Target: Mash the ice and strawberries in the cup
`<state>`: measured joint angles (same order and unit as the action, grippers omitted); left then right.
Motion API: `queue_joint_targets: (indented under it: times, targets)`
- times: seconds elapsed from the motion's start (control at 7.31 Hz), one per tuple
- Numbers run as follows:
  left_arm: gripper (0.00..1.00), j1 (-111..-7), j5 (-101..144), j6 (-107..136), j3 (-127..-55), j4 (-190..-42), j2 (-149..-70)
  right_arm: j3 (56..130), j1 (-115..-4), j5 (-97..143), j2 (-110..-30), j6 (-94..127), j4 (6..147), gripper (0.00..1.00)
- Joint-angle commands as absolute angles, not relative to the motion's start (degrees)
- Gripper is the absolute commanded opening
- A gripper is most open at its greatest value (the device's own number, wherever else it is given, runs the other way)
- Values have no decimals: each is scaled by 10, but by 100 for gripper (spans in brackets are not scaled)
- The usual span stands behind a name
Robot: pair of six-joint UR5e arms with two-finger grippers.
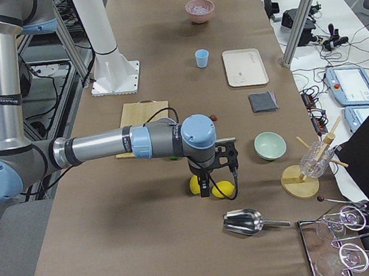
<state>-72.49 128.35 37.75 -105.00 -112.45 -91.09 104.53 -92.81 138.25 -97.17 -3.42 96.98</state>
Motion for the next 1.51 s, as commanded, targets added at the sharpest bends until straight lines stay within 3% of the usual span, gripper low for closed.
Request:
queue_joint_targets:
  times: [0.0, 1.37]
  targets:
    - [97, -673, 1251, 410, -1063, -1122, -923, 1045, -928, 1383, -971, -33, 966, 100]
    - [95, -593, 1221, 410, -1027, -1126, -925, 1043, -928, 1383, -971, -33, 966, 100]
